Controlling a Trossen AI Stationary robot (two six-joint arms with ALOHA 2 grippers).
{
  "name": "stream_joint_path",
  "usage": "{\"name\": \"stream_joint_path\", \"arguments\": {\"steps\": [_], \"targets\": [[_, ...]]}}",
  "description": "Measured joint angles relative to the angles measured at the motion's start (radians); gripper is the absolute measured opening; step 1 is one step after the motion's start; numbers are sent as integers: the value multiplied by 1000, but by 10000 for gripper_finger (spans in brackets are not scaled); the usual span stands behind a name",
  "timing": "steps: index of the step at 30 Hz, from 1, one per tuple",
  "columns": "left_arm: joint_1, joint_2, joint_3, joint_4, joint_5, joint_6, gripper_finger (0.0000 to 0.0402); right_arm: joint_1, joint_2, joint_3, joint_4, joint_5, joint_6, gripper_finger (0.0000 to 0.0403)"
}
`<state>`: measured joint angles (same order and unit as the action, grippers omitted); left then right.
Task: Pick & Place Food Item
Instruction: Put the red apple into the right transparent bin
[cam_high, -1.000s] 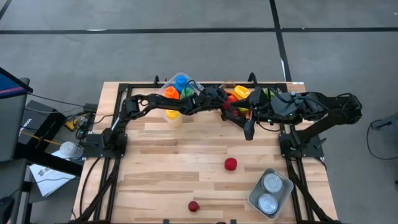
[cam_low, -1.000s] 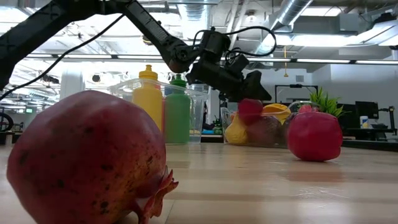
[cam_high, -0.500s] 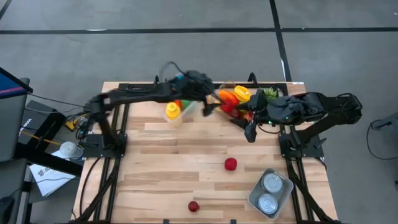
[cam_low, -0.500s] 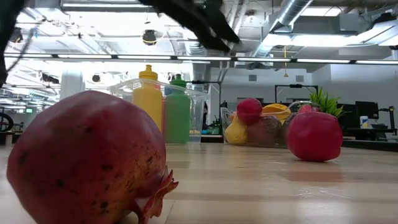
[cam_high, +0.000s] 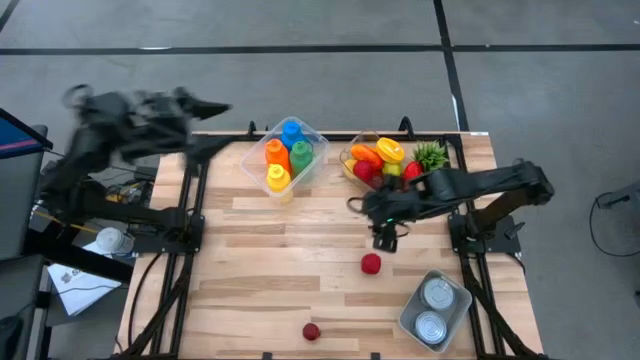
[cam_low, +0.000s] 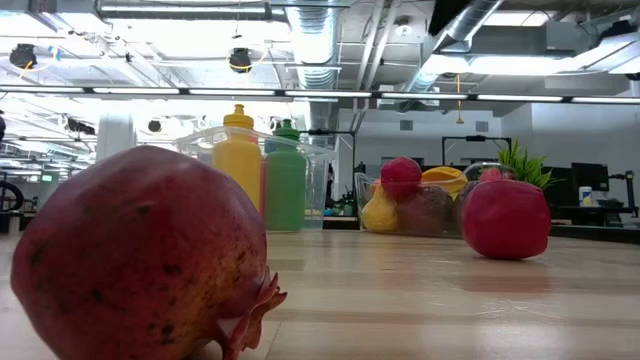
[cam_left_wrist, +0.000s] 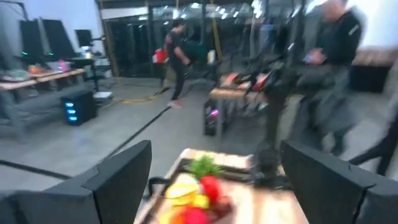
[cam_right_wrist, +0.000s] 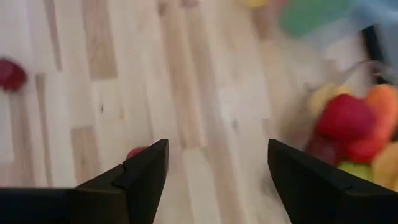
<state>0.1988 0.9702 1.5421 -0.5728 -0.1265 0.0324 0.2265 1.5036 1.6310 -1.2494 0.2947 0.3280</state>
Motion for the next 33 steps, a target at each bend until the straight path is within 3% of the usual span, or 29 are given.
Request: {"name": "stream_joint_path", "arguments": {"steps": [7, 14, 23, 29, 33], "targets": [[-65, -233, 0, -160, 1, -181, 342, -8, 171, 0, -11, -141, 13, 265], [-70, -350, -1, -271, 2, -248, 343, 25, 357, 0, 6, -245, 116, 268], [-69, -384, -1, -366, 151, -376, 342, 29, 504, -1, -1, -333, 152, 314], [-69, -370, -1, -370, 161, -374, 341, 29, 500, -3, 24, -343, 192, 336], [-69, -368, -1, -371, 161, -369, 341, 41, 488, -94, 85, -349, 214, 343]]}}
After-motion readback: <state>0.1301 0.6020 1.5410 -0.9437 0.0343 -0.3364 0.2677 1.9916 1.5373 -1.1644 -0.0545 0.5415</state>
